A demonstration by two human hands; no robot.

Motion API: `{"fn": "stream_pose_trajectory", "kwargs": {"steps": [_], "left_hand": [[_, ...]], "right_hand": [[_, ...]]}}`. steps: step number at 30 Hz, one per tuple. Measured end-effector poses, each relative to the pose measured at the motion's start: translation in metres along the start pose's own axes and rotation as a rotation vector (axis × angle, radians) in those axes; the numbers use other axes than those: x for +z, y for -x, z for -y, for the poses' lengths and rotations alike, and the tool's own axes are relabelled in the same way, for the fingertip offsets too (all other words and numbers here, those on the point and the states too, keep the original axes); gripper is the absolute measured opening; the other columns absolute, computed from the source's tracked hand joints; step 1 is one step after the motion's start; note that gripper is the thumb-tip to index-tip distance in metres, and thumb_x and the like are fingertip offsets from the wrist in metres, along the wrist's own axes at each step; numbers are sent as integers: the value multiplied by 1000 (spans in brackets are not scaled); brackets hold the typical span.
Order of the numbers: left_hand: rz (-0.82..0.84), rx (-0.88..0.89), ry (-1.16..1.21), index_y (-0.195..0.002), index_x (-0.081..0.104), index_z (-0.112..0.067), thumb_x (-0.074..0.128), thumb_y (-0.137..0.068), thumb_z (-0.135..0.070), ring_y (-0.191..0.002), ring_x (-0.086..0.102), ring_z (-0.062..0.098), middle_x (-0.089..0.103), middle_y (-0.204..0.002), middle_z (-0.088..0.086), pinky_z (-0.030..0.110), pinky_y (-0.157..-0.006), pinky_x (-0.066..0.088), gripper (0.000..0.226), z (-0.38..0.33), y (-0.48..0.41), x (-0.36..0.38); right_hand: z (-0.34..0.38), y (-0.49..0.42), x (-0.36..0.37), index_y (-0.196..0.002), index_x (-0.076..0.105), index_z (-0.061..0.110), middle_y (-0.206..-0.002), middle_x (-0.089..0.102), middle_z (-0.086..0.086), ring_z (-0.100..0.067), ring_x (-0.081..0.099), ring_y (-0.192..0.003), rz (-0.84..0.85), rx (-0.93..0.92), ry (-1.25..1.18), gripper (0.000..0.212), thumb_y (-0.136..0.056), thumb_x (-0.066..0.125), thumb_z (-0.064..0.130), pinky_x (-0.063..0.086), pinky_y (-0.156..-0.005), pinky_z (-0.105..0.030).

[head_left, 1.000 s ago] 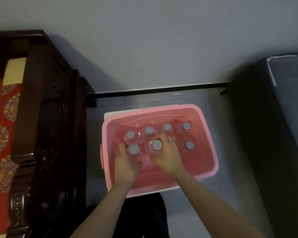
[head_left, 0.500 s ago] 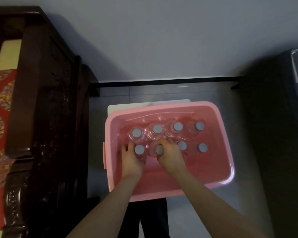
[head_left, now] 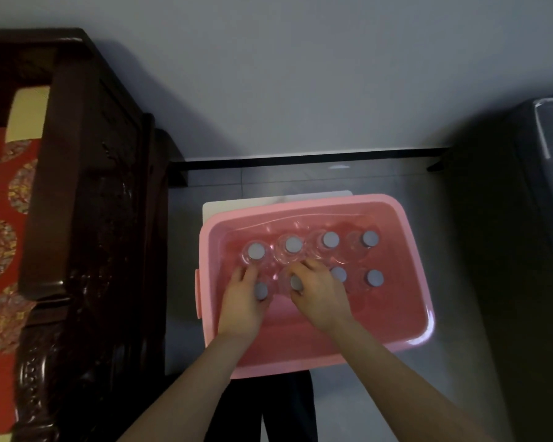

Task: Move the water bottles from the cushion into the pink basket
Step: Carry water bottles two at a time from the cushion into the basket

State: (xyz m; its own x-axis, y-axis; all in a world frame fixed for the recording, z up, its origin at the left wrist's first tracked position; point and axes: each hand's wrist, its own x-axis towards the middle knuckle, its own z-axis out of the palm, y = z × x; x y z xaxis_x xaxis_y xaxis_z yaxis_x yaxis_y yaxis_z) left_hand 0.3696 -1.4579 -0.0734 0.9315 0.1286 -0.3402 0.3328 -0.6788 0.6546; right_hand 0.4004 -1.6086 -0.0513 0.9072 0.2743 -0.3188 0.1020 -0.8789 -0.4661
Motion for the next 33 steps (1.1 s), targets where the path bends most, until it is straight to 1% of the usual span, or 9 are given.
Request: {"fn": "stream_pose_trajectory", "kwargs": {"steps": [3,7,10,13,17,20,22,26,33], "left_hand": [[38,106,-175,-102,57,-8,68,-78,-9,-91,59,30,59,-103,9,33,-71,43,25,-1,4,-13],[27,135,-269,-96,55,-7,64,-81,-6,-89,58,31,57,-102,11,37,-71,45,17,-3,0,-21],[44,145,-274,-96,55,-5,62,-78,0,-90,57,32,56,-103,13,38,-71,44,19,-5,-3,-20],[74,160,-268,-96,55,-4,59,-79,2,-93,56,33,54,-105,14,36,-71,42,19,-3,-3,-18],[134,157,-320,-118,52,-7,65,-80,-8,-104,54,31,50,-116,10,35,-81,43,41,-9,-4,-29],[139,206,-373,-121,50,-14,67,-80,-19,-110,51,28,49,-119,5,36,-82,43,45,-27,-6,-55],[98,269,-383,-117,51,-16,69,-80,-29,-114,49,24,51,-121,1,37,-83,46,43,-40,-6,-80],[-111,384,-339,-126,53,-11,67,-83,-36,-119,48,25,55,-125,5,39,-99,43,51,-63,4,-144],[-501,313,-248,-136,47,-13,68,-84,-32,-129,41,25,50,-137,8,40,-108,36,60,-63,74,-270]], "right_hand": [[2,-1,-4,-108,64,15,-110,61,-3,-27,57,-102,-3,1,-26,31,-79,60,7,35,-65,-26],[1,0,-7,-107,63,15,-111,57,-2,-25,57,-103,43,9,-63,35,-74,61,2,41,-68,-27],[-3,1,-10,-115,60,15,-115,54,-2,-26,55,-105,80,8,-104,47,-71,61,-1,47,-75,-32],[-5,11,-14,-120,58,19,-118,54,-2,-27,56,-104,78,23,-142,51,-72,57,2,48,-72,-33],[-9,26,-34,-121,60,18,-117,58,-2,-27,58,-103,-61,53,-181,43,-78,60,14,50,-74,-36],[-10,33,-59,-116,62,16,-113,58,0,-22,56,-103,-195,80,-173,33,-84,61,20,41,-72,-28],[-6,32,-80,-118,61,14,-117,58,-2,-23,52,-111,-260,68,-115,31,-88,59,25,41,-78,-29],[19,26,-130,-132,54,12,-142,48,-10,-30,39,-132,-344,-34,2,45,-94,51,34,33,-108,-42],[121,30,-190,-133,54,12,-144,47,-12,-31,37,-135,-473,-314,37,46,-96,50,38,33,-111,-47]]}}
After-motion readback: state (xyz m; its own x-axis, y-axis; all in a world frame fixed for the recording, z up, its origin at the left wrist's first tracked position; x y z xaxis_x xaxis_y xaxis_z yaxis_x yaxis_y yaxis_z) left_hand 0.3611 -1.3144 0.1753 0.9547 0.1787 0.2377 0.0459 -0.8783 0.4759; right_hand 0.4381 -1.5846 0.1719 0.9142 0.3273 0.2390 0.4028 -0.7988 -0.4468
